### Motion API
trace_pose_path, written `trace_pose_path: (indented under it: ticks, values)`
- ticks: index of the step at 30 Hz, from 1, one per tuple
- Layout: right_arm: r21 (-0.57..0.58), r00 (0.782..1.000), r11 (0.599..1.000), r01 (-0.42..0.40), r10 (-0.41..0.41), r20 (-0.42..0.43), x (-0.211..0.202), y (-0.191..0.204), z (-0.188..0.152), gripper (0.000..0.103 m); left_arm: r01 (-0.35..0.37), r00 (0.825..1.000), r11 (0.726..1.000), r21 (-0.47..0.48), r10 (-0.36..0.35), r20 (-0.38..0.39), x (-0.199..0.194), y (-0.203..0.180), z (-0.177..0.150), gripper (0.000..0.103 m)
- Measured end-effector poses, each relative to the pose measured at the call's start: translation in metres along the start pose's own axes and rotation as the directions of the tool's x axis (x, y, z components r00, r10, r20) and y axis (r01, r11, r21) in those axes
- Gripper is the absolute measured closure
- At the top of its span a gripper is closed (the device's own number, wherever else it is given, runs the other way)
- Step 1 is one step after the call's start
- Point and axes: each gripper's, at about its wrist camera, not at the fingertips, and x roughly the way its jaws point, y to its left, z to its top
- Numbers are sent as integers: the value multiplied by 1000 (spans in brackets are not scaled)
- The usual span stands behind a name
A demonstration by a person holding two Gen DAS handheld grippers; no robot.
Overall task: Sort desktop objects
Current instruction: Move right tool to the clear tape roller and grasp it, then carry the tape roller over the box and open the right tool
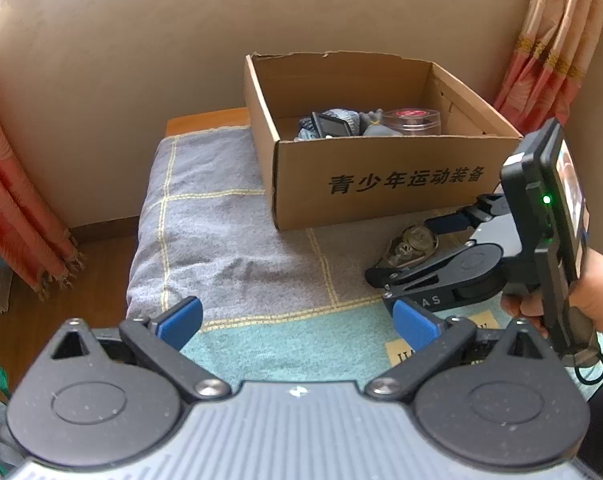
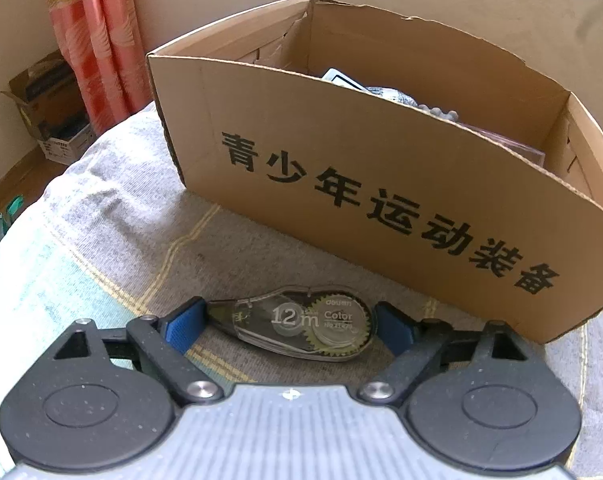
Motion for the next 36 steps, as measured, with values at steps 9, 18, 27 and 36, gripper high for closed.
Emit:
trace_pose_path:
  ticks: [9, 18, 27, 36]
  values:
    - [-29, 1000, 999, -13, 13, 1, -25, -3, -1, 10, 6, 1000, 1000, 5, -7, 22, -11, -1, 1, 2]
    - [-24, 1000, 1000, 1, 0, 22, -65, -20, 1, 10, -3, 999, 1000, 20, 2, 44, -27, -8, 6, 2]
    - [-54, 994, 998, 40, -34, 104, -117, -34, 19, 10, 3, 995, 998, 63, -9, 97, -43, -21, 13, 2]
    - [-32, 982, 995, 99, -93, 167, -145, -66, 55, 10, 17, 993, 996, 84, -26, 115, -46, -32, 16, 2]
